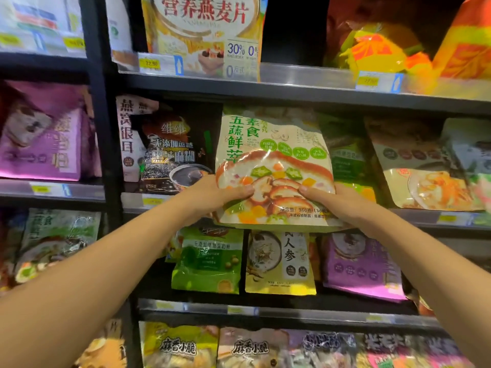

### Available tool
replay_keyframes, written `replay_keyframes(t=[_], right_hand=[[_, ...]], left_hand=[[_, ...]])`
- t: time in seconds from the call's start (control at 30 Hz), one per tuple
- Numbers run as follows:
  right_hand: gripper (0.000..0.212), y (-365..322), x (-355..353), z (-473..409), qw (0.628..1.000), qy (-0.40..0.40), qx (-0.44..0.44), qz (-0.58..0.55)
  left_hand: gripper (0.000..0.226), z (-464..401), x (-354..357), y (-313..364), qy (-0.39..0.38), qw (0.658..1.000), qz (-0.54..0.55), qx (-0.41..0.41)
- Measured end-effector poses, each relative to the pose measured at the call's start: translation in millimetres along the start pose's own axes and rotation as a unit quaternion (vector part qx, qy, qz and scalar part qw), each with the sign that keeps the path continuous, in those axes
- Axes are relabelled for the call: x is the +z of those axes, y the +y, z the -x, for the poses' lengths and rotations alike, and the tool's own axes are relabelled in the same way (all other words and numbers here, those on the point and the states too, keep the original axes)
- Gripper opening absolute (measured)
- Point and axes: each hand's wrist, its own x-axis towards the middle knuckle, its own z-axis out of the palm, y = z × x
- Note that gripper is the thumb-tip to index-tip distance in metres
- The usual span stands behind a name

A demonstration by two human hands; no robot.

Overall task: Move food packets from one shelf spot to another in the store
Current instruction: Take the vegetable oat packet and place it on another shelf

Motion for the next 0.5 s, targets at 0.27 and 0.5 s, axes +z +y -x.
replay_keyframes(t=[0.27, 0.5], right_hand=[[0.062, -26.9, 71.4, 57.0, 0.999, -0.014, 0.024, -0.032], [0.069, -71.0, 109.3, 99.7, 0.998, -0.028, 0.039, -0.03]], left_hand=[[0.039, 69.4, -45.1, -23.0, -0.007, 1.0, 0.003, -0.016], [0.05, 130.0, -81.5, -25.9, -0.011, 0.999, 0.032, -0.019]])
